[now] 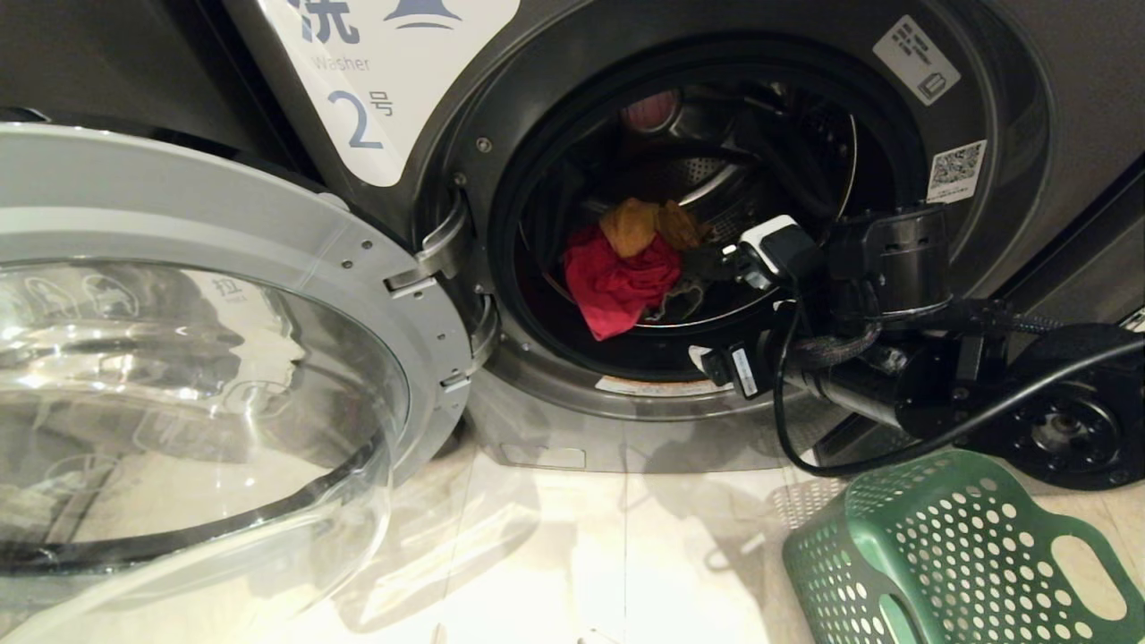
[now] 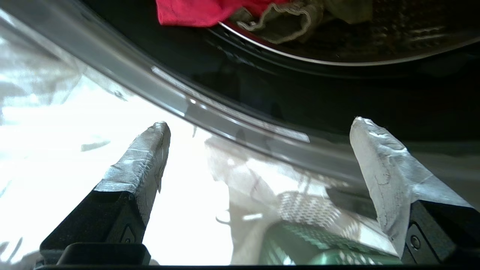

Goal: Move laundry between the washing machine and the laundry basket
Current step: Pick a cloth and place it into the basket

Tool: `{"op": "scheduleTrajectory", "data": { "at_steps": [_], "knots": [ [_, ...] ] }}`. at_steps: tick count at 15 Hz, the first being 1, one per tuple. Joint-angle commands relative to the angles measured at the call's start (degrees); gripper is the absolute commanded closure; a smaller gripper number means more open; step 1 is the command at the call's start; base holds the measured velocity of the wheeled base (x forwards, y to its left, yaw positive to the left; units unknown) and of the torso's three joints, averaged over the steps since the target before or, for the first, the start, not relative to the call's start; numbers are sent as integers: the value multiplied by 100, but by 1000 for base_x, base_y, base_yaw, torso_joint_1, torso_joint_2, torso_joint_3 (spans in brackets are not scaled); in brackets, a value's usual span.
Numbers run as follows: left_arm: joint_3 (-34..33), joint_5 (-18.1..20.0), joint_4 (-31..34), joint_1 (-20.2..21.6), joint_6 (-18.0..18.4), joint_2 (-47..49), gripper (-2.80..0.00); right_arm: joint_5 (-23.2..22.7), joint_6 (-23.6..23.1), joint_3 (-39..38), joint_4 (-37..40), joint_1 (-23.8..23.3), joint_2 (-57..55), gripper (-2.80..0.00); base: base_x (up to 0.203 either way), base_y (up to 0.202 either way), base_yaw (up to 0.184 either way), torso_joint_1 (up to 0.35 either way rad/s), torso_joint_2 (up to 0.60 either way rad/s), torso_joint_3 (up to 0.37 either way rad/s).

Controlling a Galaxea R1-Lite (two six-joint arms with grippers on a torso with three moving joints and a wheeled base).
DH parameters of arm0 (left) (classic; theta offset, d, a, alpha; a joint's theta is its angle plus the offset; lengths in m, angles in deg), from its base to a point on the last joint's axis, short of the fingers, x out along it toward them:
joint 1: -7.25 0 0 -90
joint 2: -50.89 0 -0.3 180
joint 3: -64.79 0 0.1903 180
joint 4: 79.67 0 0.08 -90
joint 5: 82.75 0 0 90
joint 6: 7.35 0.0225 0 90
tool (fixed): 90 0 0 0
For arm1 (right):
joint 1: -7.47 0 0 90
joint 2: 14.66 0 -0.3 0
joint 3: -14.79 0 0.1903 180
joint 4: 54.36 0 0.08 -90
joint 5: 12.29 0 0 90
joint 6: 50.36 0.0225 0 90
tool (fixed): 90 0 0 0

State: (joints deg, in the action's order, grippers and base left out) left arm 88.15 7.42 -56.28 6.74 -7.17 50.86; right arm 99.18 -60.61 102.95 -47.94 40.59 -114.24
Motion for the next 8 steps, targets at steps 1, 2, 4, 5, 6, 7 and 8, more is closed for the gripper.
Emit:
{"op": "scheduleTrajectory", "data": {
  "at_steps": [1, 2, 4, 5, 6, 7, 8],
  "knots": [
    [0, 0, -2, -1, -1, 2, 0, 15, -12, 130, 157, -34, 159, -280, 0, 0, 0, 0, 0, 0],
    [0, 0, -2, -1, -1, 2, 0, 15, -16, 91, 156, -34, 176, -280, 0, 0, 0, 0, 0, 0],
    [1, 0, -2, -1, -1, 2, 0, 15, -12, 41, 156, -44, 176, -280, -3, -5, 112, 2, 2, 2],
    [0, 0, -2, -1, -1, 2, 0, 15, -12, 13, 156, -75, 176, -280, 1, -6, 172, -2, 2, 0],
    [0, 0, -2, -1, -1, 2, 0, 16, -12, -27, 149, -147, 176, -280, -2, -10, 184, 0, 2, 6],
    [0, 0, -2, -1, -1, 2, 0, 34, -12, -38, 147, -209, 160, -280, -3, -11, 173, -6, 2, 2],
    [0, 0, -2, -1, -1, 2, 0, 55, -12, -73, 118, -308, 149, -280, -1, -7, 163, 2, -2, -2]
  ]
}}
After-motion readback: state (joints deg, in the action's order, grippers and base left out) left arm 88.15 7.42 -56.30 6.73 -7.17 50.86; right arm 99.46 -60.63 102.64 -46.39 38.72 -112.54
